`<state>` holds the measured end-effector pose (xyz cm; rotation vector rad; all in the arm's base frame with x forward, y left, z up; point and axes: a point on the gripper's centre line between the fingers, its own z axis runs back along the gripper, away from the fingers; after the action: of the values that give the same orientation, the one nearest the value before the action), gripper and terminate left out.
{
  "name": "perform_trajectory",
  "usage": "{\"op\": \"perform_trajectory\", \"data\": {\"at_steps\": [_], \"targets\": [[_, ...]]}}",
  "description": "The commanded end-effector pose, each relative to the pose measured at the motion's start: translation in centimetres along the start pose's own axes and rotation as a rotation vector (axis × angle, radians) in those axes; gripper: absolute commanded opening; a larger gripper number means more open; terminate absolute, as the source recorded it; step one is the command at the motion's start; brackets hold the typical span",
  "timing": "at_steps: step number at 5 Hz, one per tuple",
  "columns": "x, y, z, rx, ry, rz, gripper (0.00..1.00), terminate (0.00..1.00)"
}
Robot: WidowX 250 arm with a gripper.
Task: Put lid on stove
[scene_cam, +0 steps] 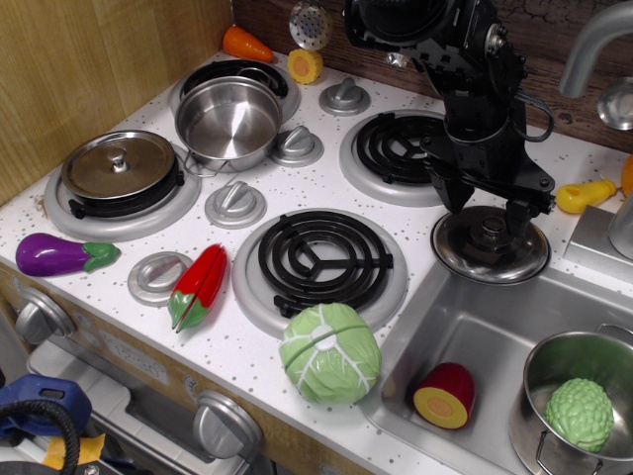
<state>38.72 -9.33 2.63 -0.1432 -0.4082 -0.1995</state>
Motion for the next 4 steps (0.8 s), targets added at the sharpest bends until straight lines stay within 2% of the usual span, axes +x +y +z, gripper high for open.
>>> {"op": "perform_trajectory", "data": {"at_steps": [1,3,4], "targets": [[0.61,0.06,0.55,-0.008,-0.049,0.017,1.0,0.0],[0.2,0.02,-0.03,-0.014,-0.062,0.033,1.0,0.0],[0.13,0.04,-0.11,-0.012,-0.065,0.034,0.0,0.0]]}}
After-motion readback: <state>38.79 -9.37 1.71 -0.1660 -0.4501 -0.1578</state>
